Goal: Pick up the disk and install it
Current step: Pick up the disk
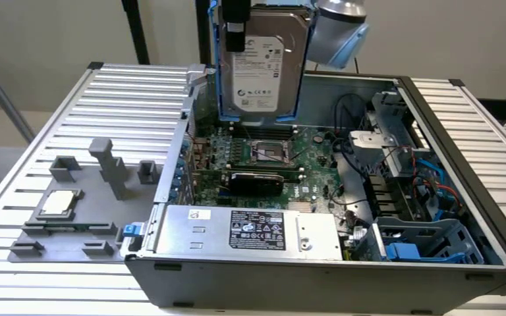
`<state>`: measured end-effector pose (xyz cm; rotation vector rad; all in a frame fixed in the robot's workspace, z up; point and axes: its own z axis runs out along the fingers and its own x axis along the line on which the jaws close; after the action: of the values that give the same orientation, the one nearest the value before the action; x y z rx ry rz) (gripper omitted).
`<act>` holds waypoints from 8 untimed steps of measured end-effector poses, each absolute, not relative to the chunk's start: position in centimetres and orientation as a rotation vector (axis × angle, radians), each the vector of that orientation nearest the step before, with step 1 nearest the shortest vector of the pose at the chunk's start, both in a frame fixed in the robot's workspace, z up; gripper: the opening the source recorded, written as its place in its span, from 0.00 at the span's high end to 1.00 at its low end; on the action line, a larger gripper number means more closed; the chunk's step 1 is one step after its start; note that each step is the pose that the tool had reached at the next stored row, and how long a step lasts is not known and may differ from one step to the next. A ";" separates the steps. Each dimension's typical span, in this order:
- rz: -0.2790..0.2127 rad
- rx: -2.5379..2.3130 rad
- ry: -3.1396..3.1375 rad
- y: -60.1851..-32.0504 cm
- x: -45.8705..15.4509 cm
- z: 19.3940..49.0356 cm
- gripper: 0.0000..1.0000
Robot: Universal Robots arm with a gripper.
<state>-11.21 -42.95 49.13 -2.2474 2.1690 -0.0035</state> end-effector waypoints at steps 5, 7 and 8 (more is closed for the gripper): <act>-0.004 -2.247 2.169 -43.6 -8.9 49.1 1.00; -0.003 -2.247 2.169 -43.9 -8.0 49.1 1.00; -0.004 -2.247 2.169 -44.1 -7.5 49.1 1.00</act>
<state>-7.54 -44.08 49.12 -2.2474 2.1690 -0.0035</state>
